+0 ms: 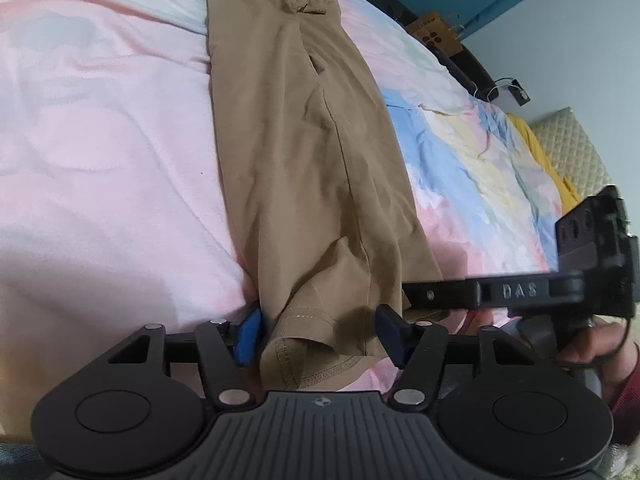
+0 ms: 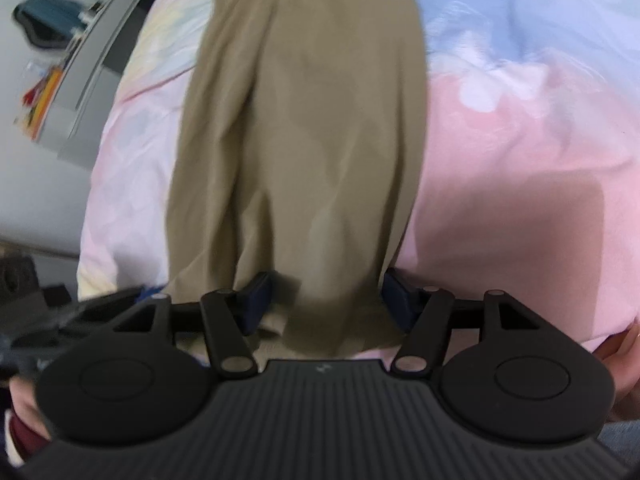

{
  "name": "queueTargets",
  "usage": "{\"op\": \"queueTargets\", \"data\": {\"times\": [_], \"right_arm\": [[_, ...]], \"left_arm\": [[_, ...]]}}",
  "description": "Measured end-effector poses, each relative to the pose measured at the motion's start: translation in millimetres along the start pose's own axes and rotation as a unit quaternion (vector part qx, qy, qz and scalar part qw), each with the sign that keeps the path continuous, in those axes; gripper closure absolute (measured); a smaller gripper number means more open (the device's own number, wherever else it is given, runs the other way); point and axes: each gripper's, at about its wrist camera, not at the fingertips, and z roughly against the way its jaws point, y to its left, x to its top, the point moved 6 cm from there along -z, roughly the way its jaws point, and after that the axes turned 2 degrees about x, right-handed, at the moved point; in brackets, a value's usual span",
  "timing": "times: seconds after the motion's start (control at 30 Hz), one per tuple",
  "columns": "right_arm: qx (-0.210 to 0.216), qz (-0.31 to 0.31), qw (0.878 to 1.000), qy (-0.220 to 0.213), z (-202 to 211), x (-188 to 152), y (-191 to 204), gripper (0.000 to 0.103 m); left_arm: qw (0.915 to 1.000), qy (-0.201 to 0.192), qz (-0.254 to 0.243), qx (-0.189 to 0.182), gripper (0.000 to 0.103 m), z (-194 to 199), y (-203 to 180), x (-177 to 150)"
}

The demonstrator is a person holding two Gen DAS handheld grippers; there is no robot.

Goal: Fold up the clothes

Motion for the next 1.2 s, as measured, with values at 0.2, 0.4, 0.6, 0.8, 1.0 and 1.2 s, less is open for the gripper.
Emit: {"op": "queueTargets", "data": {"times": [0.2, 0.4, 0.6, 0.8, 1.0, 1.2], "right_arm": [[-0.073, 0.057, 0.996, -0.018, -1.9, -3.4, 11.6, 0.057], [-0.066, 0.064, 0.995, -0.047, 10.3, -4.3, 9.4, 0.081], [-0.043, 0.061, 0.993, -0.093, 28.5, 0.0, 15.5, 0.088], [0.0, 0.058, 0.985, -0.161, 57.9, 1.9, 32.9, 0.089], [0.037, 0.071, 0.975, -0.209, 99.4, 6.0, 51.5, 0.089], [0.07, 0.091, 0.963, -0.244, 139.8, 1.4, 71.0, 0.089]], "left_arm": [[0.9995, -0.01, -0.01, 0.029, 0.075, 3.1, 1.1, -3.2], [0.9992, -0.025, -0.009, 0.03, 0.093, 9.4, 2.5, -2.5], [0.9966, -0.079, 0.01, -0.024, 0.096, 36.4, -1.1, 4.7], [0.9906, -0.125, 0.024, -0.05, 0.097, 79.7, -7.3, 19.7], [0.9832, -0.173, 0.004, -0.058, 0.098, 134.3, -32.2, 38.3], [0.9783, -0.194, -0.011, -0.071, 0.098, 174.8, -53.5, 36.4]]}}
